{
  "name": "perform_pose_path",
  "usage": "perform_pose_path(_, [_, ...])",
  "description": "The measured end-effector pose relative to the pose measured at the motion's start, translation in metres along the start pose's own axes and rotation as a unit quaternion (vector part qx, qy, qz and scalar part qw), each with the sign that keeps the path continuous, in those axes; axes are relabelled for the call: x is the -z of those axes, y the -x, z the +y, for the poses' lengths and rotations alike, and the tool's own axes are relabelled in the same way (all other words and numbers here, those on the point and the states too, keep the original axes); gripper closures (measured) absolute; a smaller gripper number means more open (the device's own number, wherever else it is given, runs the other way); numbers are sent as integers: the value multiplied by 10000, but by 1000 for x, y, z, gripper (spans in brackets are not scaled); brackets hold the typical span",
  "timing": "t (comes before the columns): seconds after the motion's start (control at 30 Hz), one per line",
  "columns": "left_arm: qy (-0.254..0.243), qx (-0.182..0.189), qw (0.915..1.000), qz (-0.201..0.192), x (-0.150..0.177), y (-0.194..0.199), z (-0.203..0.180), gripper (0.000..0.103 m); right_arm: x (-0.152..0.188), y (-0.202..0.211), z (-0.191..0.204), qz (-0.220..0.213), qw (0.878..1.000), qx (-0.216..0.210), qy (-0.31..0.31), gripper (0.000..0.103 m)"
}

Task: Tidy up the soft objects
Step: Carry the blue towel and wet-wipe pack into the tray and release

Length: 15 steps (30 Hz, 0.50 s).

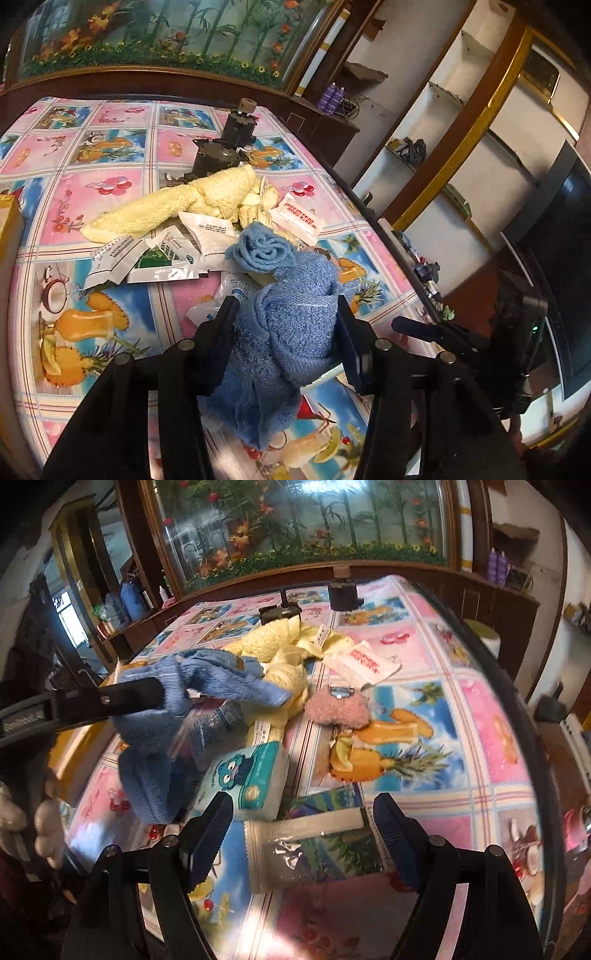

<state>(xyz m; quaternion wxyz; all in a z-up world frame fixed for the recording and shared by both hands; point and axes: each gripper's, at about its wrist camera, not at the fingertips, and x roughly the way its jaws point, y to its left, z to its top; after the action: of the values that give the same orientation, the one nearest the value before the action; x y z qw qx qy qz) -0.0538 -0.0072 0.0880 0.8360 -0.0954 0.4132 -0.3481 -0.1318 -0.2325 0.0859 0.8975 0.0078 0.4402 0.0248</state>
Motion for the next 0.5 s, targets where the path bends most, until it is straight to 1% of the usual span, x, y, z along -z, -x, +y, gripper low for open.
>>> perform_pose_path(0.03, [89,80,9999,-77,1,9,3,55,-3,3,6,-141,9990,414,135,21])
perform_pose_path(0.07, [165,144,9996,-149,2,17,5,54,-6,5,9,-271,9974,625,215,20])
perform_pose_path(0.1, [232,205,9993,-230,3,27,8,54,-9,7,11,-307,9978,541,226,14])
perform_pose_path(0.17, [360,286,9982,-377,5,42,14,54,-13,2,15,-99,9998,33,182,13])
perform_pose_path(0.2, [422,315,9976,-449,6,50,17,54,-14,-3,20,18,9997,-111,212,13])
perform_pose_path(0.27, [528,329,9963,-598,7,63,23,54,-13,-16,35,228,9988,-171,408,13])
perform_pose_path(0.37, [658,326,9940,-811,9,82,31,54,-11,-39,55,491,9964,-67,692,13])
perform_pose_path(0.43, [729,321,9925,-925,11,94,37,54,-10,-50,63,585,9953,-18,770,18])
perform_pose_path(0.47, [745,298,9919,-984,11,101,40,54,-10,-54,66,610,9949,-4,807,23])
perform_pose_path(0.5, [764,252,9911,-1060,12,109,43,54,-10,-56,68,635,9945,38,835,39])
